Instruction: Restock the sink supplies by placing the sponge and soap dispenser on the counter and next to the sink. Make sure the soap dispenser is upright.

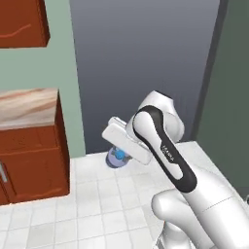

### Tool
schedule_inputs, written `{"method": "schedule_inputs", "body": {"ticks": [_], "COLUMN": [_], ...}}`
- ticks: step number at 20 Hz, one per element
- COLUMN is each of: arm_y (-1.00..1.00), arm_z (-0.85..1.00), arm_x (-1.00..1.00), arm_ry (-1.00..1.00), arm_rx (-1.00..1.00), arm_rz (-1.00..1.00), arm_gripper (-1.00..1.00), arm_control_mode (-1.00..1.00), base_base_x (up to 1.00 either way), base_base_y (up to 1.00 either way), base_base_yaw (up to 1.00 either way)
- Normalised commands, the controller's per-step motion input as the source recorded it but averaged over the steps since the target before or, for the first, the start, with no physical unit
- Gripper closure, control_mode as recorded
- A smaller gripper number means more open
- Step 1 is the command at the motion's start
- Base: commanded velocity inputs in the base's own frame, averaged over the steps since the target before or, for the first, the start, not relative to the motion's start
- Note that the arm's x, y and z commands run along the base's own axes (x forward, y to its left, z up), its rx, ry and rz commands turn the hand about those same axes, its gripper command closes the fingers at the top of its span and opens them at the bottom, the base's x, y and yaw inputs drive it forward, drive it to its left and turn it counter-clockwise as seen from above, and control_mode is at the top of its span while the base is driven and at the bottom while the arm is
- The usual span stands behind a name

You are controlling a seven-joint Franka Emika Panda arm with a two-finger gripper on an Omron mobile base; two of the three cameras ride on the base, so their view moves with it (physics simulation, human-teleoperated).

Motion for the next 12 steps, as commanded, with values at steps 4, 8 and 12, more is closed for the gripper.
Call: {"method": "schedule_inputs", "body": {"ticks": [4,8,12], "arm_y": [0.0,0.0,0.0], "arm_z": [0.0,0.0,0.0], "arm_x": [0.0,0.0,0.0], "arm_ry": [0.0,0.0,0.0], "arm_rx": [0.0,0.0,0.0], "arm_rz": [0.0,0.0,0.0], "arm_gripper": [1.0,1.0,1.0], "arm_control_mode": [1.0,1.0,1.0], "base_base_x": [0.0,0.0,0.0], "base_base_y": [0.04,0.01,0.01], "base_base_yaw": [0.71,0.72,0.73]}}
